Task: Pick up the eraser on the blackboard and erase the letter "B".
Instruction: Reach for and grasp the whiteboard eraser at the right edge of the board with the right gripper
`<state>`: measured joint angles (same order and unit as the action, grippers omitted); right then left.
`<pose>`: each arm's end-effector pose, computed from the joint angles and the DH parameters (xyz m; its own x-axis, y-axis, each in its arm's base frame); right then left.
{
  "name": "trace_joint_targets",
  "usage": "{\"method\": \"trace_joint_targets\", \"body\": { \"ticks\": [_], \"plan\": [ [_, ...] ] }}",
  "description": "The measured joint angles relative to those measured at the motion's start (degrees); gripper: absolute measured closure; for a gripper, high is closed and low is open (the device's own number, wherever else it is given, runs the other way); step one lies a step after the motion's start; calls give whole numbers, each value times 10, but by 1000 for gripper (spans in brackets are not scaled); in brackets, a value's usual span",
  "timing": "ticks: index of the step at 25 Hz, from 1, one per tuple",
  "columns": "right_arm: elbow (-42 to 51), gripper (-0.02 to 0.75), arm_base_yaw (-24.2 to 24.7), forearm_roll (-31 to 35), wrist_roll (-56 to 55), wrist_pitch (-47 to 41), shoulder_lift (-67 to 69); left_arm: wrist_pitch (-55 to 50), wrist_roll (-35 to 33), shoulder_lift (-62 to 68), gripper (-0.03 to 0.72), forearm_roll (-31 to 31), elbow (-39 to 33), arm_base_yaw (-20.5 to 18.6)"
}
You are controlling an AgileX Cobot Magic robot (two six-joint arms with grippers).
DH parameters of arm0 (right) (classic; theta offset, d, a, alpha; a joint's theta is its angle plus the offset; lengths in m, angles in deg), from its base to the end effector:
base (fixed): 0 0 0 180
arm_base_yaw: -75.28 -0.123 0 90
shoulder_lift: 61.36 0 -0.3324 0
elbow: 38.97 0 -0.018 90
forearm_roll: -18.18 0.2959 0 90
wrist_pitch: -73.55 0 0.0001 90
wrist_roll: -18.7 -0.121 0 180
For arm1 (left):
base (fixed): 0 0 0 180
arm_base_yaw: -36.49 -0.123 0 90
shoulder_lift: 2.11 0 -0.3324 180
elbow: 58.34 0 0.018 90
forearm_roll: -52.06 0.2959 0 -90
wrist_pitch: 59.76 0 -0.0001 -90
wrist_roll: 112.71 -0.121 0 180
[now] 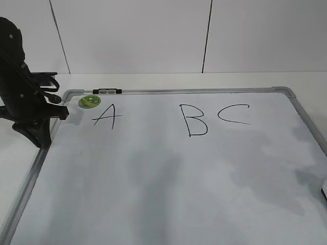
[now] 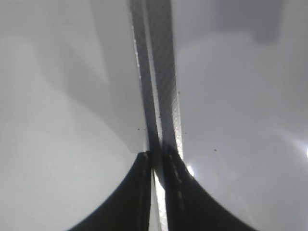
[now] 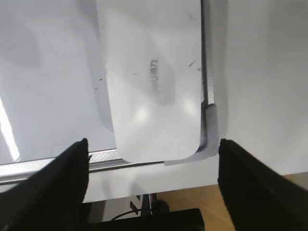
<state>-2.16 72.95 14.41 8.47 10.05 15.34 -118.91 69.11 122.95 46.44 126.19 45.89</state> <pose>0.2085 0.0014 0.2243 -0.9923 0.1081 -0.0612 0.1112 0.9925 -0.0502 0.4480 -0.0845 0.1397 -0.9966 0.0821 -0.0008 0.0819 0.9931 -0.0844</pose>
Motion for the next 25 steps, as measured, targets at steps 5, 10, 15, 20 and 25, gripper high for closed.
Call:
{"method": "trace_joint_targets", "body": {
  "ticks": [5,10,15,20,25],
  "plan": [
    [0,73,0,-20,-2,36,33,0,0,0,651,0,0,0],
    [-2,78,0,-23,-3,75,56,0,0,0,651,0,0,0],
    [-3,90,0,-26,-4,95,79,0,0,0,651,0,0,0],
    [-3,101,0,-29,-4,100,99,0,0,0,651,0,0,0],
    [-4,111,0,-37,-5,102,113,0,0,0,651,0,0,0]
  ]
}}
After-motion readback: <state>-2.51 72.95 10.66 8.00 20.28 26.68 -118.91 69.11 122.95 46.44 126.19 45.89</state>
